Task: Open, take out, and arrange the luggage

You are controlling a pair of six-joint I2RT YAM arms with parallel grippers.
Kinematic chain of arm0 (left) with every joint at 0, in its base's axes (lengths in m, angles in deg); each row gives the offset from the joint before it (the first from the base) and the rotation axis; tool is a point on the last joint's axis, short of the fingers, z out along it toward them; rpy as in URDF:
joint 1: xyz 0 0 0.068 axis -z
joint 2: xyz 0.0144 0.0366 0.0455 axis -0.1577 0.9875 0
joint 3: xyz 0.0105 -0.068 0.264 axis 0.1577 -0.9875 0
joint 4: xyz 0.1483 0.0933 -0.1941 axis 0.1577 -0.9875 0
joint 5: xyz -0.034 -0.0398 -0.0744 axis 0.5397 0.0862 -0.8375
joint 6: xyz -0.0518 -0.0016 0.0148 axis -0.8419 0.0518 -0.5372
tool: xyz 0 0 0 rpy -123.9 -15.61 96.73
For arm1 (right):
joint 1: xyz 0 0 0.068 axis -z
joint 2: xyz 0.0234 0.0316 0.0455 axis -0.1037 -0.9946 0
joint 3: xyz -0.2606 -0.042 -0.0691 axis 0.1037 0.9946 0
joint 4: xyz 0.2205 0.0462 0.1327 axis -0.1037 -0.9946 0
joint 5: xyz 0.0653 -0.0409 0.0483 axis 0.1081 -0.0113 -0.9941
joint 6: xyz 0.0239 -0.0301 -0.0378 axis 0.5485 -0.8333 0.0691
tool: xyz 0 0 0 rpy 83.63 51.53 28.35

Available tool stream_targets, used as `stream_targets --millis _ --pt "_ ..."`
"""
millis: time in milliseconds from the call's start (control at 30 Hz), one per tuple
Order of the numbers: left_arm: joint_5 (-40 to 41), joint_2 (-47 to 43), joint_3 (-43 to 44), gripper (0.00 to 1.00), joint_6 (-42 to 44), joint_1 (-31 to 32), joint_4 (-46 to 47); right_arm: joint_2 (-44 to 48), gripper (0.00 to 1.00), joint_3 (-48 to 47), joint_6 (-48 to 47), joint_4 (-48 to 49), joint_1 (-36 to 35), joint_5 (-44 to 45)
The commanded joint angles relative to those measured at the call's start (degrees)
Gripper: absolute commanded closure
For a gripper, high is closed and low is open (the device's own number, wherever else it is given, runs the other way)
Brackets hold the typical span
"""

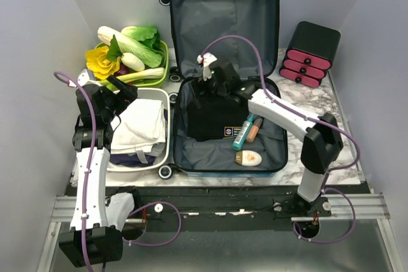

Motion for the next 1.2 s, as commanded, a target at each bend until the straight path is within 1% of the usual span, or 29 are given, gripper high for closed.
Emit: stream_targets --millis 0,167,267,367,400,500,700,733,767,833,900,967,1033,1100,1133,1167 --pt "-4.93 1.68 1.34 0.01 2.27 1.24 -0.94 -5.53 0.0 -0.39 0.62 -8.34 -3.51 11.16" --pt "-4.31 2.39 1.0 0.01 2.37 1.59 -1.48 -13.34 0.04 -4.0 5.37 -7.82 -5.53 10.99" --pt "-4.83 2.3 0.21 0.01 2.28 1.77 -0.95 -16.6 0.06 -5.67 6.52 -6.77 -5.71 12.22" --pt "-4.14 2.21 -0.23 0.01 2.71 1.77 -1.21 -20.56 0.07 -6.81 7.4 -5.97 -5.71 15.47" --pt "-3.7 2.21 -0.49 0.01 2.63 1.77 -1.21 -22.48 0.09 -7.34 7.49 -5.97 -5.71 16.43" --pt "-3.6 2.56 -0.41 0.01 2.89 1.77 -1.3 -24.25 0.17 -8.13 7.32 -6.15 -5.71 17.75" --pt "-3.6 2.65 -0.5 0.01 2.98 1.77 -1.3 -24.61 0.41 -6.47 8.1 -6.94 -5.71 22.42" --pt "-3.6 2.48 -0.58 0.01 2.98 1.77 -1.21 -24.26 0.57 -5.68 8.71 -6.94 -5.71 23.03" --pt "-3.52 2.39 -0.67 0.01 2.98 1.77 -1.21 -23.39 0.65 -5.24 9.15 -6.68 -5.71 23.3" --pt "-3.34 2.21 -0.59 0.01 3.15 1.77 -1.21 -22.16 0.77 -3.57 8.99 -5.36 -5.71 23.04" --pt "-4.04 2.12 -0.5 0.01 3.33 1.68 -1.21 -20.48 0.85 -2.86 8.89 -3.95 -5.36 22.6" --pt "-5.36 1.95 -0.41 0.01 4.12 1.77 -0.86 -18.73 0.98 -1.2 8.72 -2.12 -4.84 21.9" --pt "-8.95 1.69 -0.32 0.01 4.91 1.77 -0.16 -15.05 0.99 0.99 8.98 -0.27 -4.39 20.5" --pt "-12.2 1.77 -0.41 0.01 5.61 1.85 1.42 -11.88 0.99 5.73 8.98 4.3 -3.43 18.39" --pt "-15.0 2.21 -0.41 0.01 5.62 2.12 1.95 -8.21 0.99 7.23 9.07 5.97 -3.08 15.33" --pt "-15.99 2.39 -0.32 0.01 5.7 2.99 2.91 -6.87 0.99 8.29 9.33 7.37 -1.94 13.39"
